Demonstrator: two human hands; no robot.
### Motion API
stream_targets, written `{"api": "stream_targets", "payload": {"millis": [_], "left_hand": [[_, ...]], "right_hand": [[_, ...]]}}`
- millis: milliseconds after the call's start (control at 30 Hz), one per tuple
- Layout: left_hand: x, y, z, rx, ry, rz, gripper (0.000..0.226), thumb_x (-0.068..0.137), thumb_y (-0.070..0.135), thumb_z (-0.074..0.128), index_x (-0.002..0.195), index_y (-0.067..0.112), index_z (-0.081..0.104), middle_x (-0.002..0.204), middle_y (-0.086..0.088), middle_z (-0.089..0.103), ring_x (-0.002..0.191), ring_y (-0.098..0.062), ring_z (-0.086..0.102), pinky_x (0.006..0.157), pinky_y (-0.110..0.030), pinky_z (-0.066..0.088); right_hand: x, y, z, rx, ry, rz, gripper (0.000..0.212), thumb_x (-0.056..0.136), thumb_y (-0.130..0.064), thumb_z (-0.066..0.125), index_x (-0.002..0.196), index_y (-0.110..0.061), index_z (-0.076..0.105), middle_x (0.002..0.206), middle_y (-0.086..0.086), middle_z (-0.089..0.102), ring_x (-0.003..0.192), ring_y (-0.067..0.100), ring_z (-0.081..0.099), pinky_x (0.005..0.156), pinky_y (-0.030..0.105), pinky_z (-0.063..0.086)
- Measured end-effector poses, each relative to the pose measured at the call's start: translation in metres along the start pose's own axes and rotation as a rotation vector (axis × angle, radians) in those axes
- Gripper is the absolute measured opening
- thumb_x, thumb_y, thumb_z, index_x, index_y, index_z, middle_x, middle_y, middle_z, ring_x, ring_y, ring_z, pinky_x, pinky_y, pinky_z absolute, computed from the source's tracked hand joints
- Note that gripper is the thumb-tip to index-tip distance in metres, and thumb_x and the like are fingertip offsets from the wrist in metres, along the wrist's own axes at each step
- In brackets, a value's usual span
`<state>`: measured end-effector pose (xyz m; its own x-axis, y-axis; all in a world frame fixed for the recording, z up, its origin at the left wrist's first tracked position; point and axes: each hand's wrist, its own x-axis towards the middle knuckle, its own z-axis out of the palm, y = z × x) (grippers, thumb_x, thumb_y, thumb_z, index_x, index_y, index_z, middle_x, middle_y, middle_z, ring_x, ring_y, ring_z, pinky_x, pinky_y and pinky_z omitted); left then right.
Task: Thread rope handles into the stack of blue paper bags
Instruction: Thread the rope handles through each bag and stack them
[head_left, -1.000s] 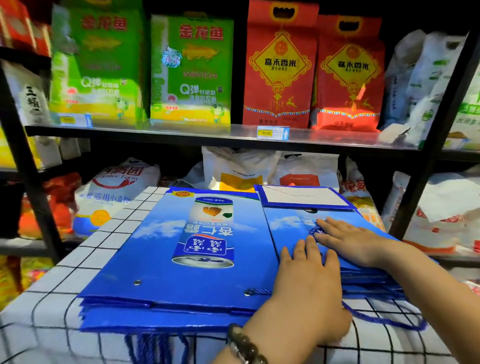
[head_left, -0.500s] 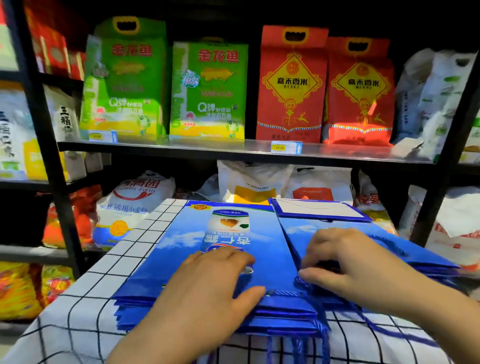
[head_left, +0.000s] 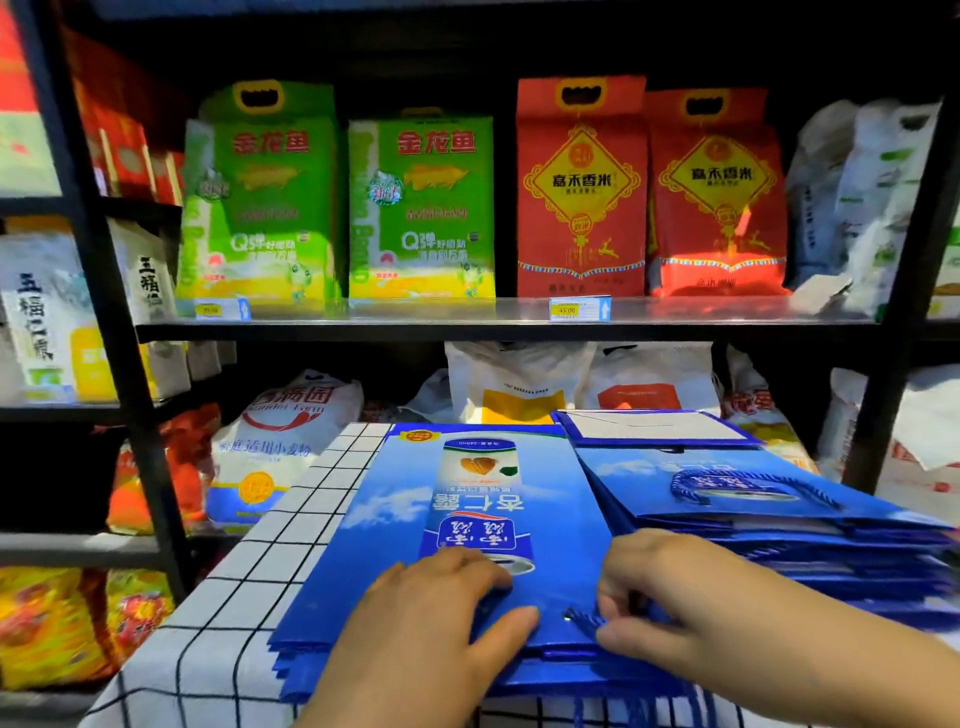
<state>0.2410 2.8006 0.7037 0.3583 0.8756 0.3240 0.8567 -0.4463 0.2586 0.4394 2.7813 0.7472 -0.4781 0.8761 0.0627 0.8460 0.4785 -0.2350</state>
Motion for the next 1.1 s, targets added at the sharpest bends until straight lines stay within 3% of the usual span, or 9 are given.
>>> {"api": "stream_targets", "payload": {"millis": [100,167,333,433,500,633,767,900,1100], "left_hand": [[0.0,0.001,0.0,-0.1,0.056,0.004,0.031,0.081,0.066,0.036,0.092,0.045,0.054,0.108,0.026,0.053,0.099,0.003,0.044,0.097,-0.019,0.031],[0.0,0.003,0.0,-0.23,0.152,0.022,0.038,0.066,0.069,0.031,0.073,0.04,0.054,0.089,0.021,0.058,0.088,-0.002,0.05,0.084,-0.019,0.039],[-0.004,0.017,-0.011,-0.729,0.194,-0.077,0.026,0.067,0.05,0.047,0.073,0.034,0.067,0.07,0.017,0.066,0.07,-0.001,0.06,0.067,-0.019,0.048],[-0.005,0.02,-0.015,-0.822,0.137,-0.143,0.039,0.068,0.057,0.059,0.065,0.019,0.068,0.063,0.011,0.065,0.066,-0.002,0.058,0.061,-0.02,0.045],[-0.003,0.018,-0.016,-0.775,0.13,-0.189,0.028,0.071,0.045,0.067,0.056,0.022,0.064,0.066,0.011,0.066,0.073,0.007,0.058,0.06,-0.015,0.044],[0.003,0.012,-0.027,-0.718,0.192,-0.176,0.035,0.081,0.032,0.063,0.057,0.007,0.056,0.048,0.0,0.046,0.045,-0.006,0.041,0.046,-0.016,0.032],[0.015,0.003,-0.043,-0.919,0.246,-0.267,0.03,0.084,0.025,0.061,0.061,0.006,0.062,0.046,-0.002,0.055,0.03,-0.012,0.038,0.035,-0.015,0.029],[0.03,-0.008,-0.046,-1.043,0.22,-0.322,0.022,0.086,0.017,0.06,0.066,0.008,0.064,0.048,-0.003,0.054,0.029,-0.01,0.044,0.036,-0.014,0.035],[0.041,-0.016,-0.045,-1.239,0.198,-0.429,0.018,0.088,0.015,0.058,0.071,0.009,0.06,0.042,0.002,0.053,0.033,-0.007,0.051,0.043,-0.016,0.048]], "right_hand": [[0.007,-0.013,-0.008,0.412,0.056,0.061,0.01,0.085,-0.029,0.06,0.085,-0.034,0.052,0.066,-0.009,0.059,0.059,0.001,0.05,0.059,0.015,0.041],[0.015,-0.019,-0.012,0.679,0.059,0.065,0.024,0.083,-0.015,0.062,0.098,-0.032,0.053,0.06,-0.005,0.06,0.051,0.007,0.053,0.049,0.018,0.04],[0.037,-0.03,-0.015,1.023,0.097,0.046,0.028,0.082,0.0,0.063,0.105,-0.015,0.058,0.072,0.011,0.06,0.054,0.016,0.059,0.043,0.02,0.044],[0.048,-0.034,-0.013,1.143,0.157,0.078,0.025,0.082,0.003,0.061,0.103,-0.01,0.059,0.074,0.011,0.065,0.052,0.013,0.06,0.043,0.019,0.045],[0.053,-0.035,-0.012,1.204,0.167,0.087,0.025,0.081,0.003,0.062,0.103,-0.008,0.06,0.073,0.01,0.067,0.052,0.014,0.06,0.044,0.019,0.046],[0.059,-0.034,-0.009,1.168,0.162,0.116,0.02,0.081,-0.003,0.063,0.1,-0.011,0.06,0.076,0.008,0.067,0.056,0.013,0.059,0.049,0.022,0.049],[0.057,-0.03,-0.001,0.988,0.205,0.159,0.009,0.085,-0.016,0.061,0.09,-0.013,0.056,0.064,0.003,0.06,0.05,0.014,0.055,0.041,0.021,0.041],[0.051,-0.038,0.005,0.755,0.053,0.089,0.045,0.075,-0.058,0.061,0.071,-0.013,0.065,0.054,-0.003,0.051,0.047,0.012,0.04,0.052,0.025,0.033],[0.052,-0.049,0.006,0.5,-0.104,-0.018,0.025,0.078,-0.032,0.069,0.059,-0.019,0.061,0.052,-0.007,0.048,0.05,0.003,0.039,0.05,0.016,0.031]]}}
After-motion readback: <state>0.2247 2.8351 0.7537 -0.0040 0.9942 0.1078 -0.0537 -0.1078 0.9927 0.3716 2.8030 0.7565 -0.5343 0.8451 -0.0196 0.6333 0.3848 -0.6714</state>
